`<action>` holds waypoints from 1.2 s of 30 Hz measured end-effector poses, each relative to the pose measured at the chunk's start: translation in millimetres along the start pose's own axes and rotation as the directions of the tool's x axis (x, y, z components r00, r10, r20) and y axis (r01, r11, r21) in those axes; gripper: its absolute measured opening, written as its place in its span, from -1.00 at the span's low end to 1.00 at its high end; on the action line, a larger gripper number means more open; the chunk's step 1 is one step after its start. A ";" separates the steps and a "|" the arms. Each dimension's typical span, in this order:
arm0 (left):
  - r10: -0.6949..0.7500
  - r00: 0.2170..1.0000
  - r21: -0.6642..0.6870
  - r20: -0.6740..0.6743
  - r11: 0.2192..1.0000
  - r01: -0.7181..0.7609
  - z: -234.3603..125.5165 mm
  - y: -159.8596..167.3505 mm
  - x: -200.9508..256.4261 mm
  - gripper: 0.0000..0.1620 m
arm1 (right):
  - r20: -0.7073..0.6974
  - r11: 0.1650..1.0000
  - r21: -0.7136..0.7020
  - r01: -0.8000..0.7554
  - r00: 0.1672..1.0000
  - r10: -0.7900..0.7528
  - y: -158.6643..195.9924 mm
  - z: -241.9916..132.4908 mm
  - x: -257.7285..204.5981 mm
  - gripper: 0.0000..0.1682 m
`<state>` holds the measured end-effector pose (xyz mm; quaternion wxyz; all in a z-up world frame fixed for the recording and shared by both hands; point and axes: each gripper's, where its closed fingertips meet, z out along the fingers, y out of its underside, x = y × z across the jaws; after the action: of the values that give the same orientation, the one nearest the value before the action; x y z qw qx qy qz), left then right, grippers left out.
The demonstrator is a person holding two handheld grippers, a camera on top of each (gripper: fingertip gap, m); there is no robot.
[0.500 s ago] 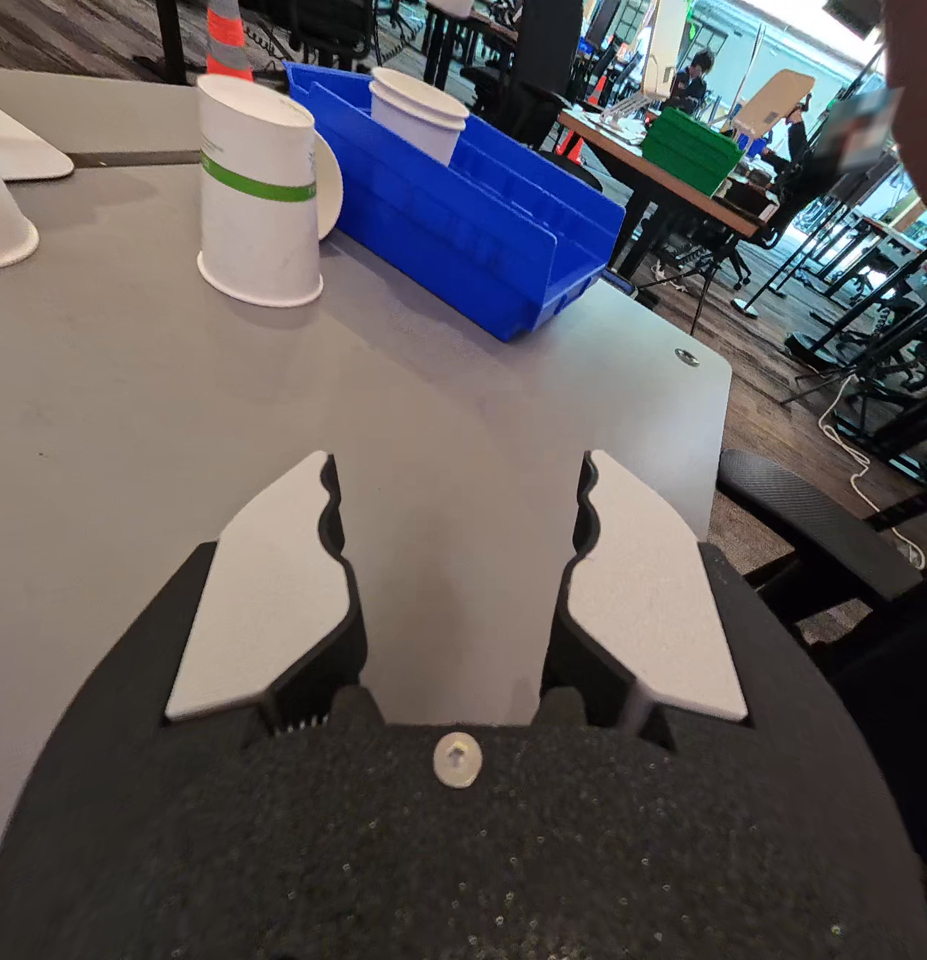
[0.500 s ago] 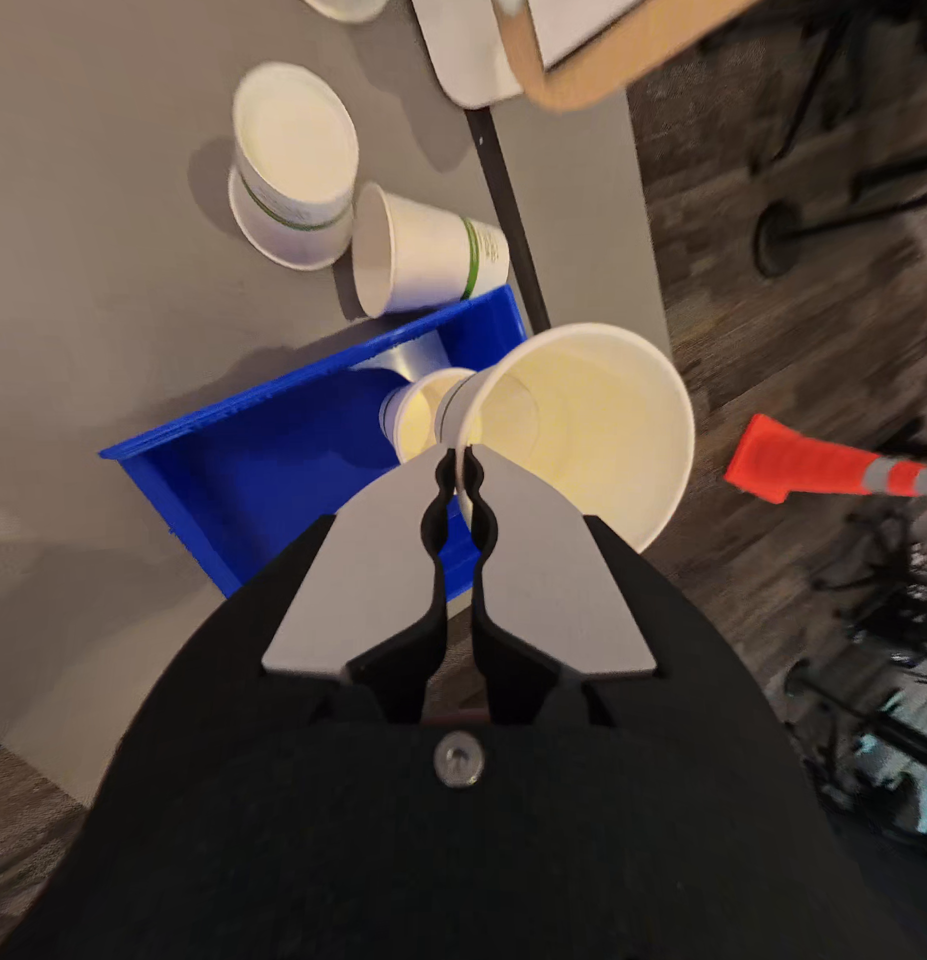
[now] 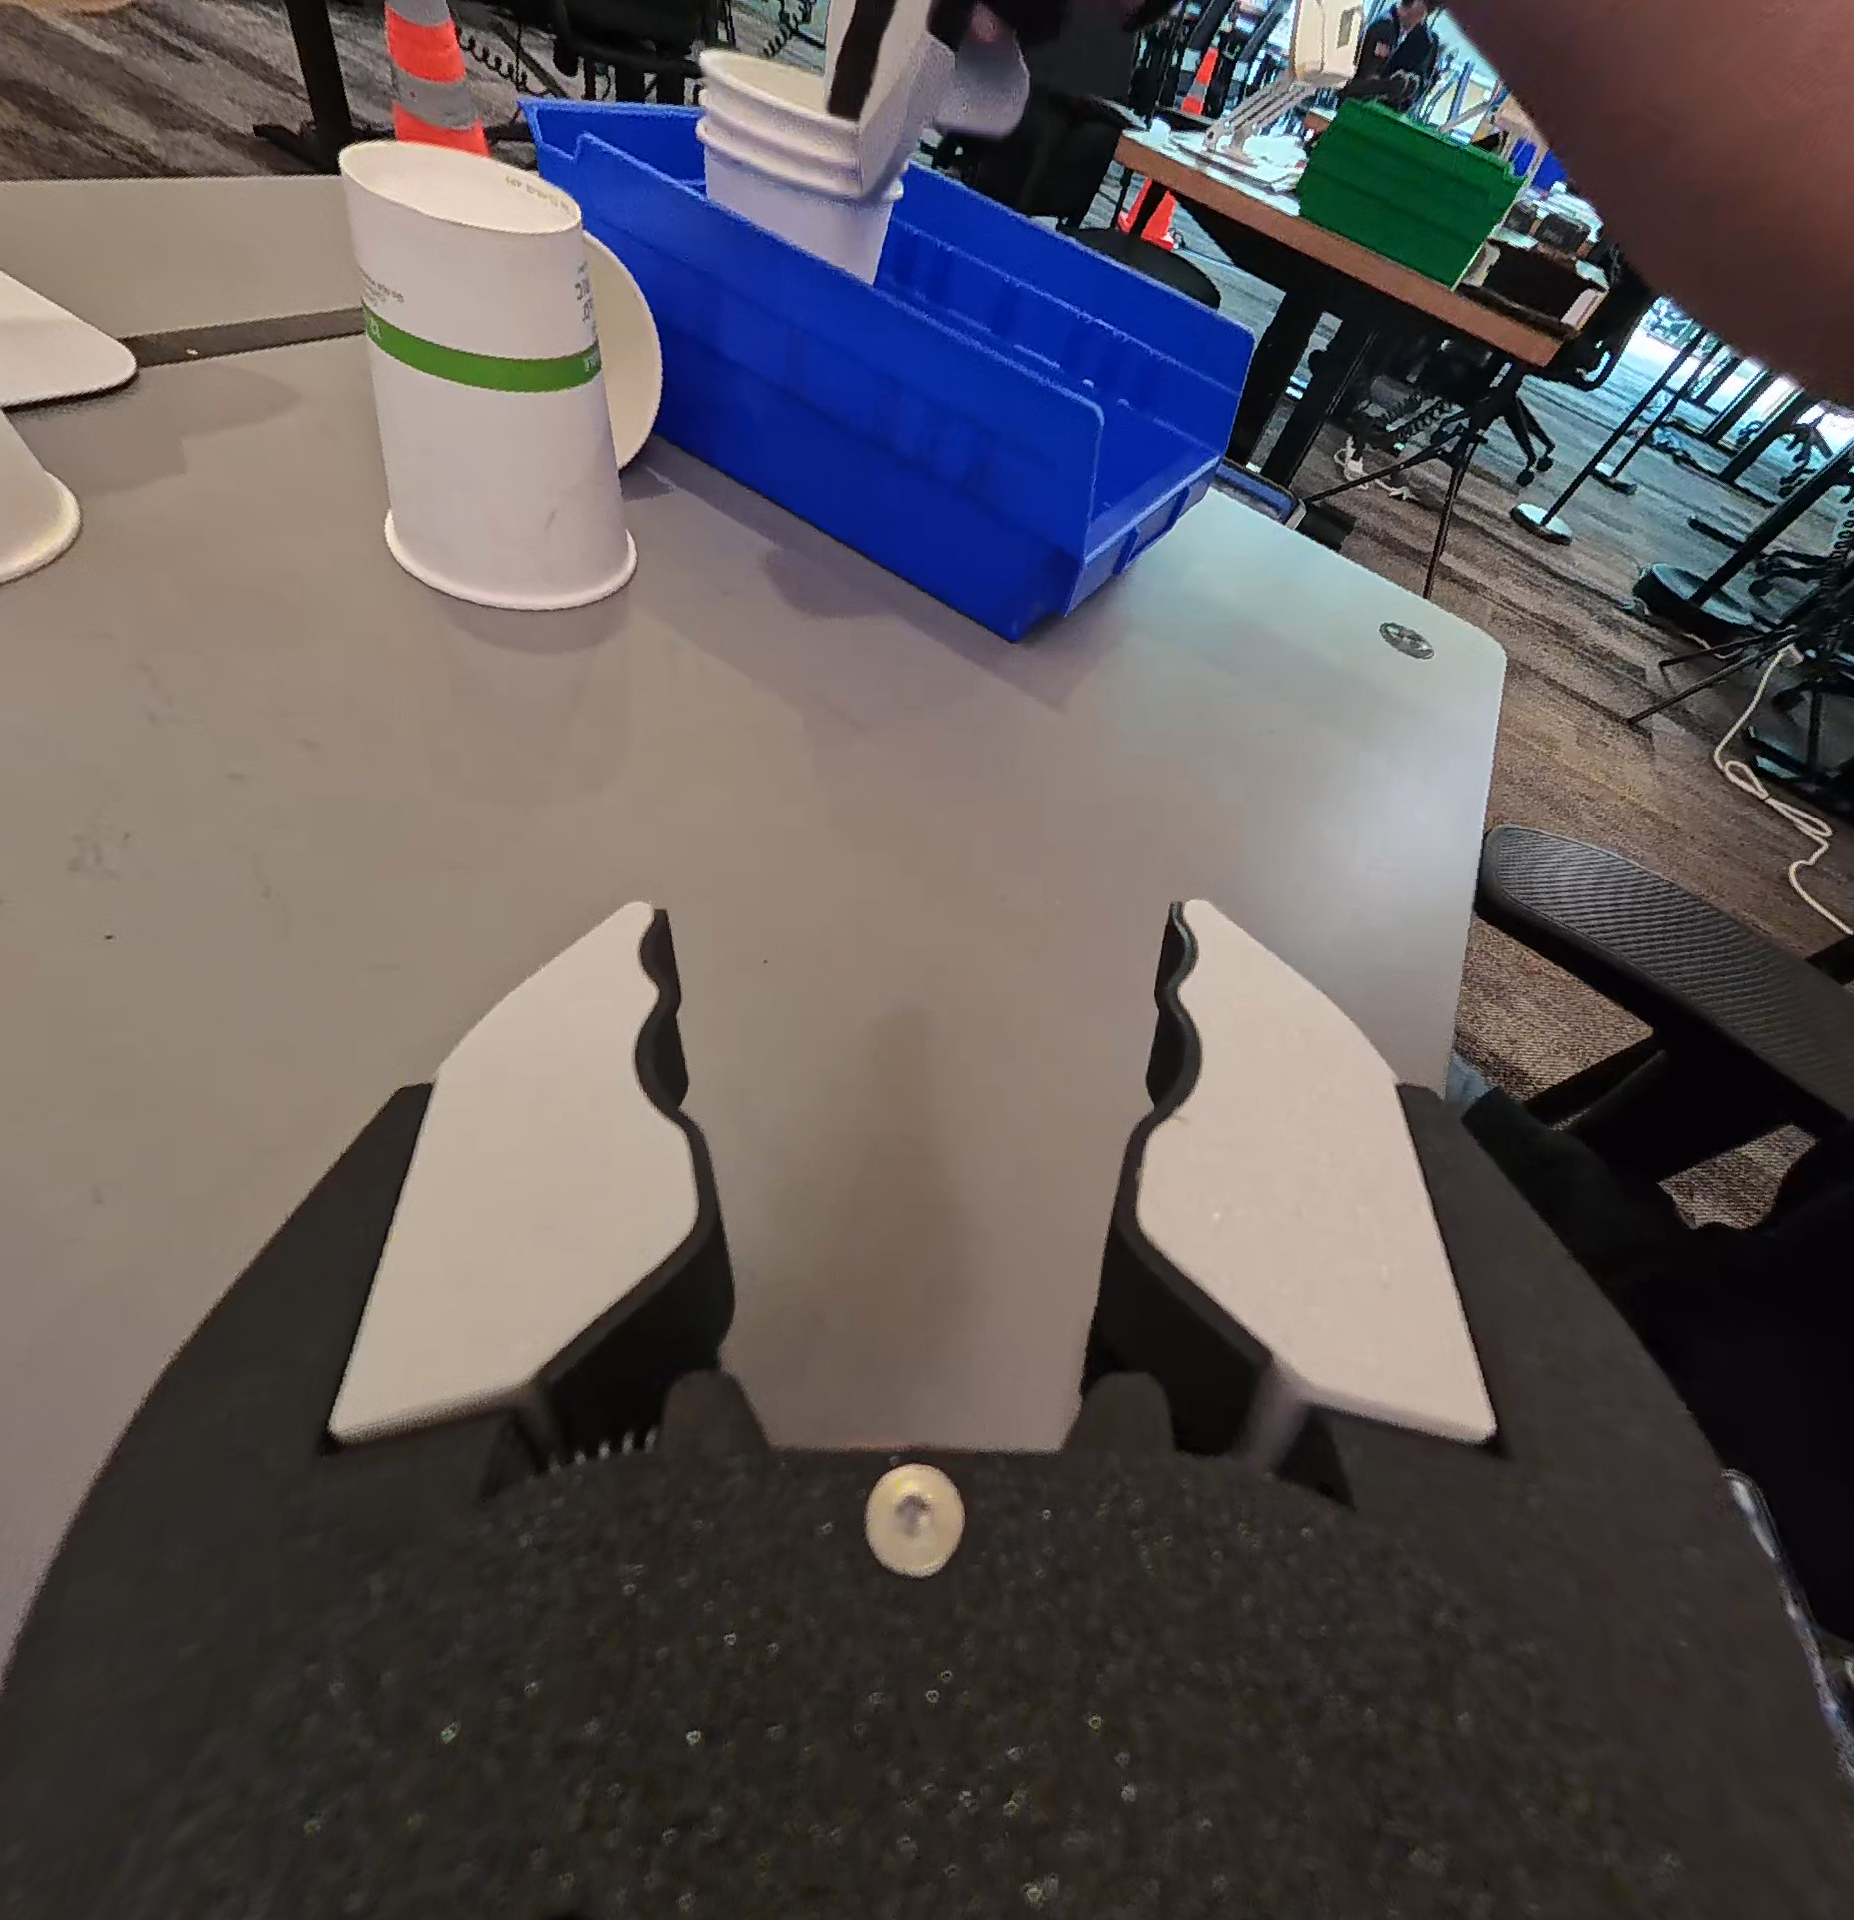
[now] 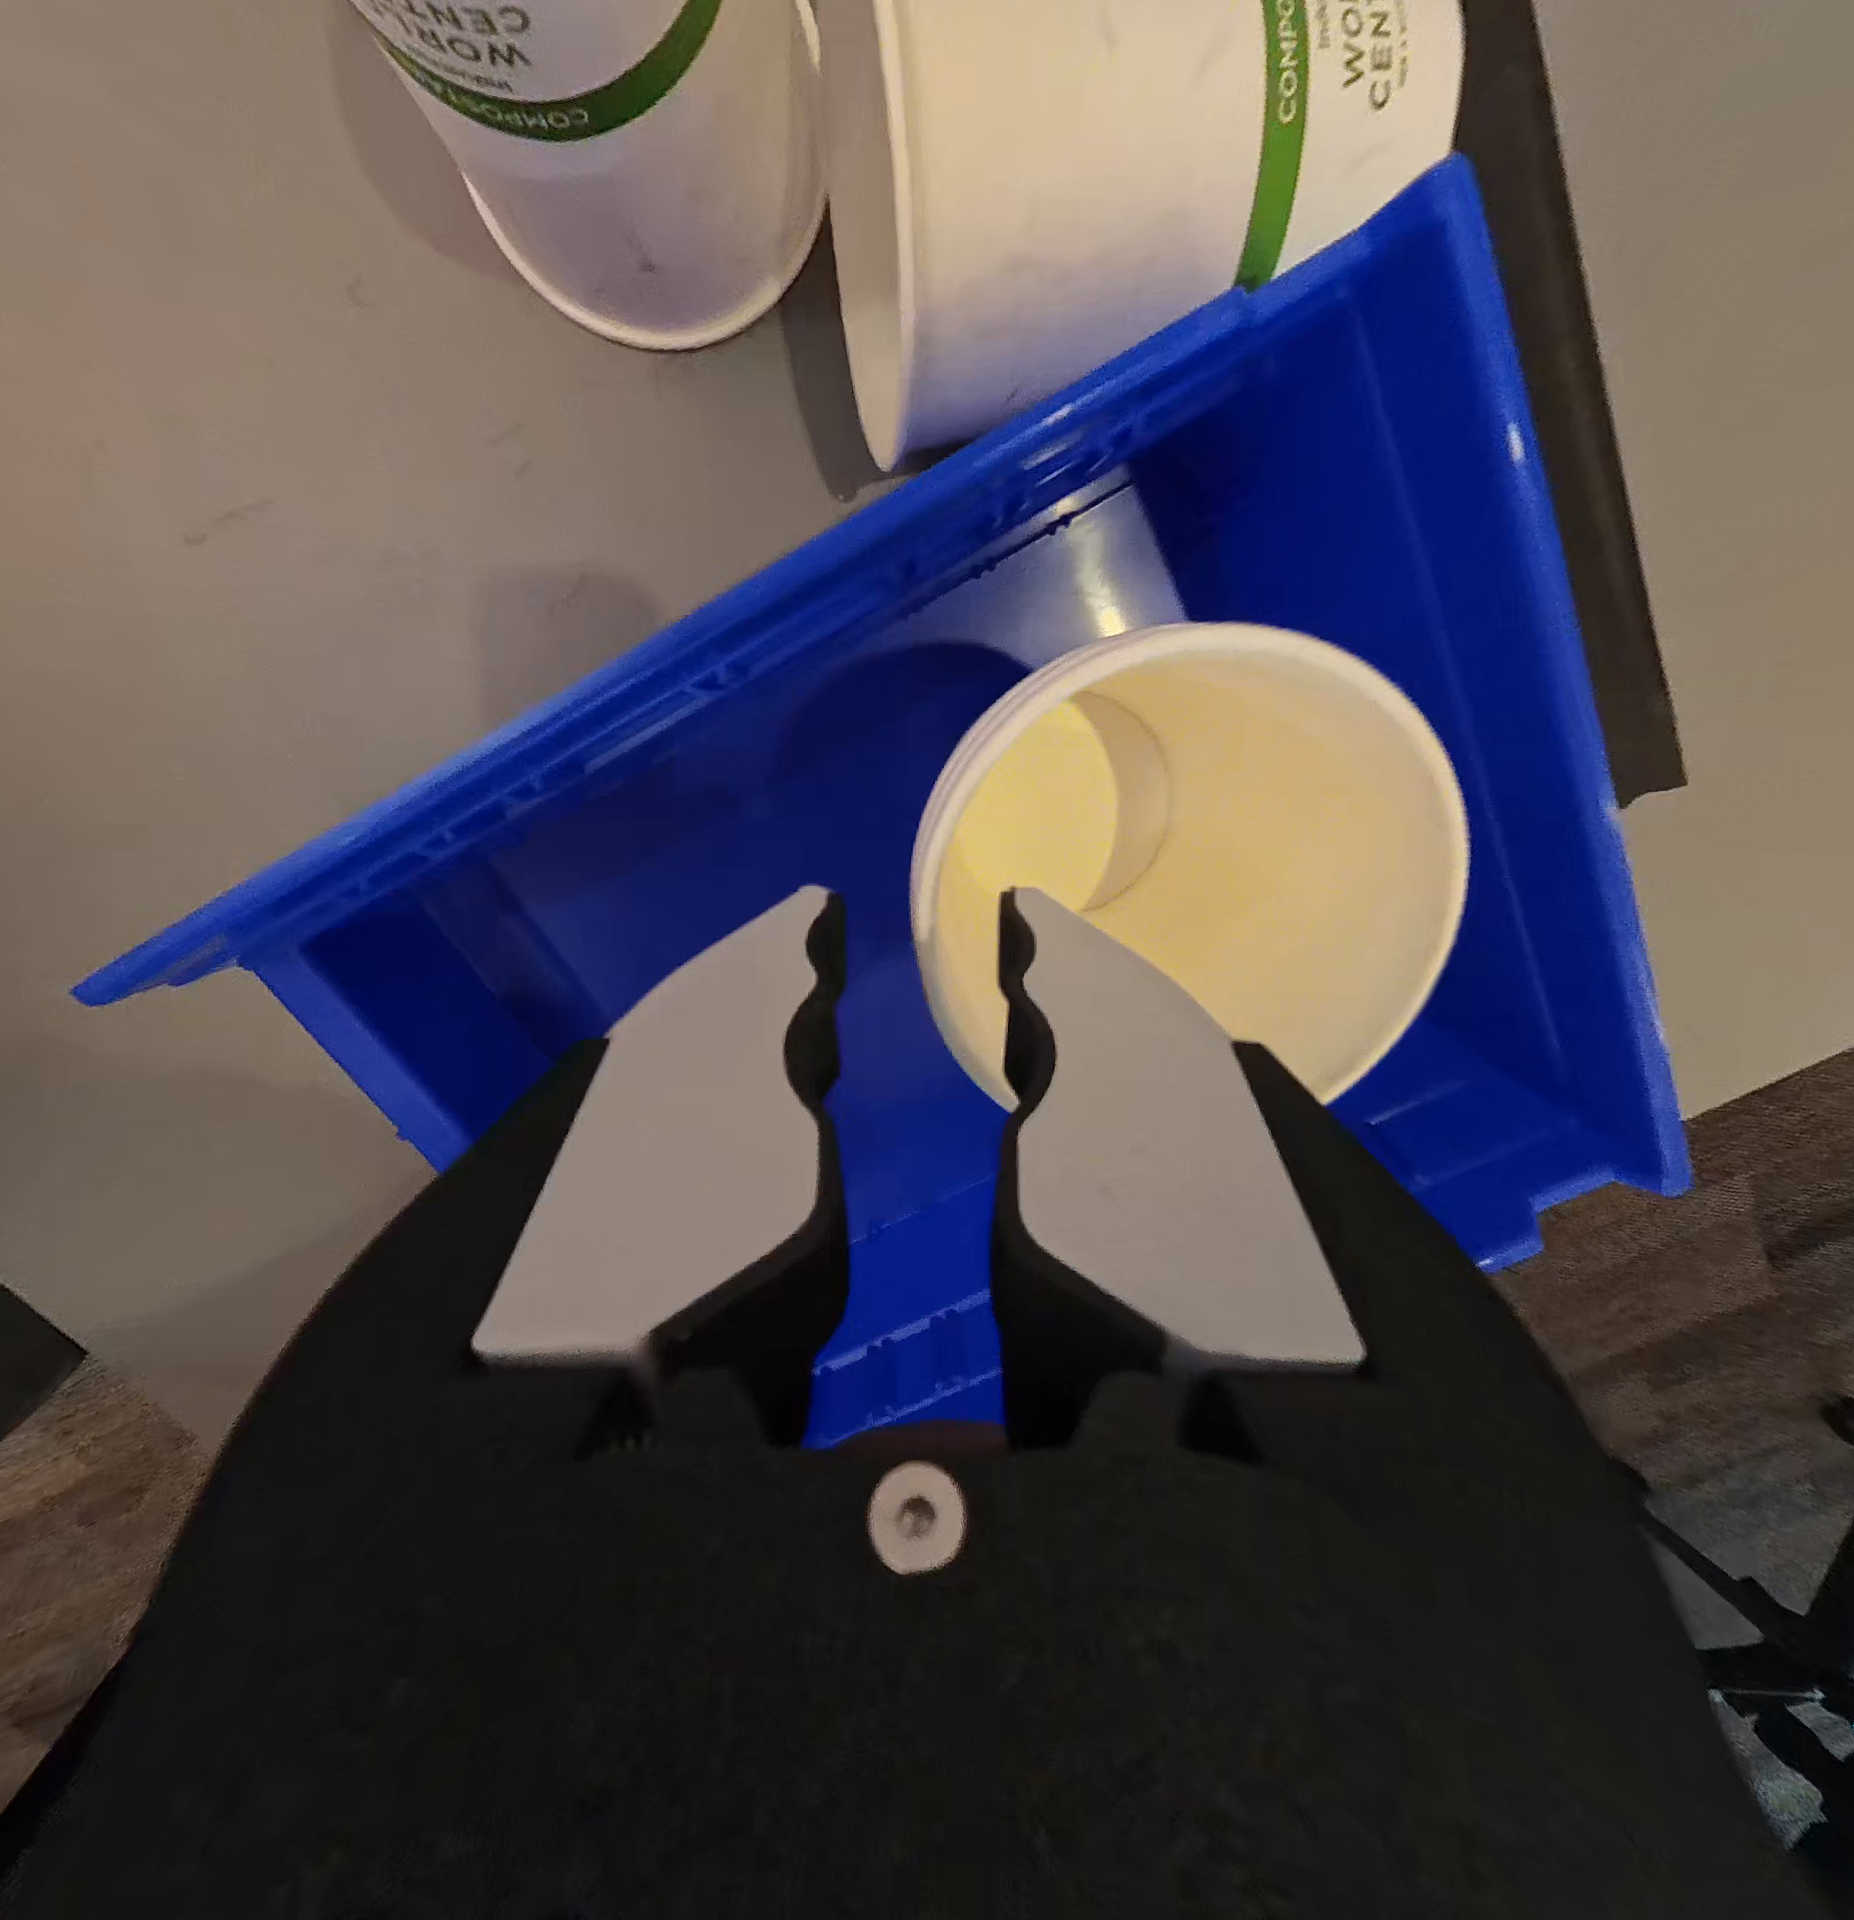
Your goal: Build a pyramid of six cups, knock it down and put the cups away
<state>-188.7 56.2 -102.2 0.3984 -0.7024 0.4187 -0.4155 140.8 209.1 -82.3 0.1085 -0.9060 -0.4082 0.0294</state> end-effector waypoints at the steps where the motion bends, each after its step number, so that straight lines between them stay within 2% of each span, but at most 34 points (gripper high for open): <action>1: 0.001 1.000 -0.002 0.002 1.000 -0.001 0.5 0.8 -0.8 0.08 | -0.013 1.000 0.017 -0.001 1.000 0.001 -1.0 -2.1 1.1 -0.67; 4: -0.005 1.000 -0.007 0.005 1.000 0.005 0.4 2.3 -3.3 0.08 | -0.073 0.989 0.149 -0.003 0.997 0.014 -16.0 -24.7 -3.7 -0.67; 6: -0.007 1.000 0.002 0.020 1.000 0.007 -0.7 1.0 -6.9 0.08 | -0.125 0.947 0.319 0.020 0.992 0.021 -38.9 -50.8 -23.7 -0.62; 8: -0.009 0.999 0.003 0.035 1.000 0.009 -1.5 1.0 -11.3 0.08 | -0.166 0.835 0.546 0.064 0.986 0.032 -69.2 -77.8 -61.5 -0.57; 10: -0.018 0.998 0.007 0.058 1.000 0.018 -2.0 1.0 -17.4 0.08 | -0.112 0.655 0.755 0.026 0.990 0.090 -93.1 -92.3 -110.4 -0.56; 12: -0.037 0.996 0.021 0.077 0.999 0.035 -3.1 0.1 -22.8 0.08 | -0.008 0.525 0.848 -0.076 0.988 0.156 -102.4 -81.6 -153.5 -0.55; 17: -0.069 0.987 0.046 0.146 0.997 0.063 -7.5 -0.9 -37.4 0.08 | 0.116 0.404 0.881 -0.245 0.941 0.318 -101.8 -12.0 -218.0 -0.33; 18: -0.072 0.984 0.047 0.161 0.997 0.065 -8.3 -0.4 -40.3 0.07 | 0.118 0.407 0.878 -0.250 0.939 0.322 -102.6 2.3 -229.3 -0.27; 20: -0.077 0.983 0.050 0.169 0.996 0.070 -9.3 -0.5 -42.9 0.07 | 0.024 0.495 0.847 -0.195 0.943 0.332 -99.1 32.7 -241.4 -0.16; 22: -0.082 0.981 0.050 0.178 0.996 0.075 -9.9 -0.3 -45.4 0.07 | -0.035 0.543 0.822 -0.168 0.938 0.344 -95.3 50.8 -246.3 -0.17; 25: -0.091 0.979 0.054 0.184 0.995 0.082 -11.2 -1.1 -47.0 0.06 | 0.027 0.534 0.815 -0.226 0.935 0.354 -98.3 61.2 -251.5 -0.16; 29: -0.099 0.975 0.064 0.200 0.994 0.088 -13.0 -2.9 -50.7 0.04 | -0.028 0.540 0.815 -0.210 0.917 0.399 -106.7 62.5 -234.5 -0.12; 32: -0.110 0.975 0.052 0.195 0.993 0.102 -11.2 -0.1 -51.6 0.04 | -0.085 0.549 0.817 -0.176 0.905 0.416 -137.6 54.3 -210.4 -0.02; 36: -0.120 0.975 0.034 0.190 0.993 0.115 -8.0 4.1 -49.6 0.04 | -0.101 0.582 0.785 -0.212 0.883 0.459 -210.5 44.4 -163.2 0.06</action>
<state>-212.1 98.8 -115.6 0.4194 -0.7581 0.3316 -0.3735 -128.4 230.4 -84.8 0.5265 -0.8317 -0.1564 0.0817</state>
